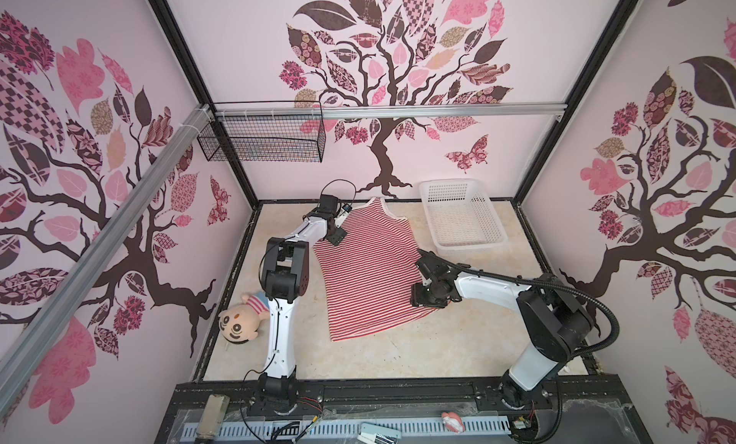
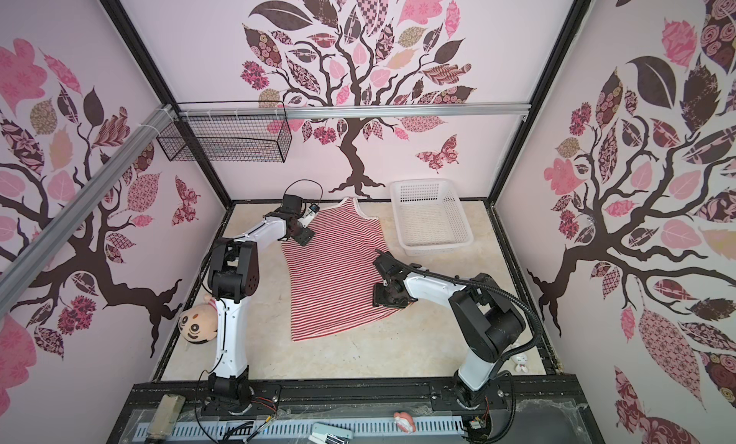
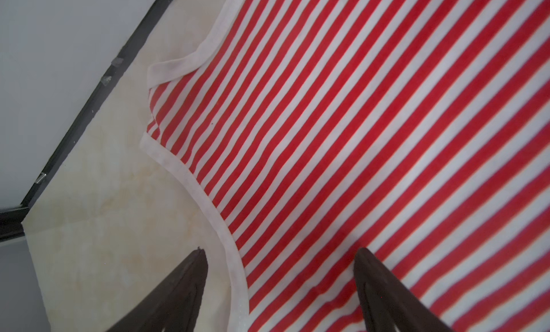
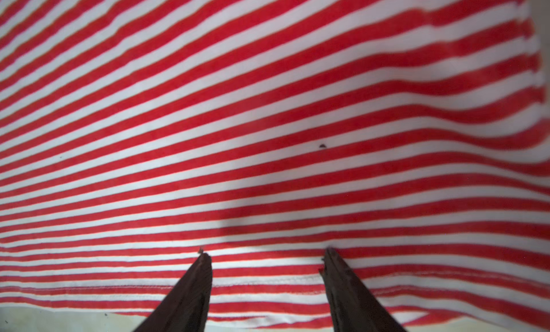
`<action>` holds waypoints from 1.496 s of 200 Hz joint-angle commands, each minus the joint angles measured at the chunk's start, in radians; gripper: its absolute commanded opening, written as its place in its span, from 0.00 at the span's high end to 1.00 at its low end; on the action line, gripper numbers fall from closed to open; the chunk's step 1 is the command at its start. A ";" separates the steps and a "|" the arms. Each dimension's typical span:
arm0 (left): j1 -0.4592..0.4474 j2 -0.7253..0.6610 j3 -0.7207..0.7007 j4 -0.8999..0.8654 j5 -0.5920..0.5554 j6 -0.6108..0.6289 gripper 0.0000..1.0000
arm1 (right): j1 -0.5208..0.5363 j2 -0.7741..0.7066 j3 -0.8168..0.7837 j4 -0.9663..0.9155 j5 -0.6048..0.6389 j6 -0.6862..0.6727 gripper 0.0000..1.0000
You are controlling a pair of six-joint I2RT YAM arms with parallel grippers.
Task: Fold and stack tank tops
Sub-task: Rotate the tank top at the center of the table.
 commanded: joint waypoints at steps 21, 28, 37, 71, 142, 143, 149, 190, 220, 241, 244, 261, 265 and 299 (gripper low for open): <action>0.039 -0.176 -0.322 -0.011 -0.058 0.088 0.19 | -0.045 0.160 0.092 -0.081 0.047 -0.096 0.37; 0.042 -0.207 -0.359 -0.018 -0.065 0.091 0.19 | -0.045 0.195 0.130 -0.098 0.059 -0.110 0.37; 0.050 -0.247 -0.404 -0.036 -0.067 0.093 0.19 | -0.045 0.233 0.178 -0.116 0.078 -0.126 0.37; 0.066 -0.404 -0.593 -0.057 -0.087 0.094 0.20 | -0.080 0.340 0.331 -0.156 0.106 -0.163 0.37; 0.063 -0.711 -0.814 -0.210 0.028 -0.005 0.20 | -0.165 0.537 0.770 -0.298 0.154 -0.270 0.35; 0.063 -0.715 -0.815 -0.215 0.032 -0.007 0.20 | -0.166 0.537 0.772 -0.297 0.151 -0.272 0.35; 0.061 -0.740 -0.816 -0.245 0.063 -0.014 0.20 | -0.166 0.520 0.782 -0.281 0.123 -0.280 0.35; 0.058 -0.875 -0.787 -0.280 0.103 -0.043 0.19 | -0.138 0.355 0.709 -0.227 0.032 -0.234 0.35; 0.058 -0.853 -0.763 -0.159 0.044 -0.044 0.18 | -0.108 0.257 0.550 -0.153 0.014 -0.194 0.35; 0.056 -0.755 -0.731 -0.138 0.037 -0.064 0.18 | -0.121 0.273 0.554 -0.161 0.081 -0.201 0.35; 0.057 -0.739 -0.723 -0.141 0.037 -0.073 0.18 | -0.128 0.280 0.560 -0.163 0.079 -0.203 0.35; 0.058 -0.684 -0.709 -0.120 0.024 -0.113 0.19 | -0.172 0.327 0.604 -0.184 0.052 -0.208 0.35; 0.058 -0.681 -0.713 -0.108 0.014 -0.120 0.19 | -0.178 0.337 0.616 -0.191 0.050 -0.212 0.35; 0.094 -0.728 -0.731 -0.087 0.031 -0.179 0.18 | -0.202 0.375 0.673 -0.216 0.096 -0.234 0.35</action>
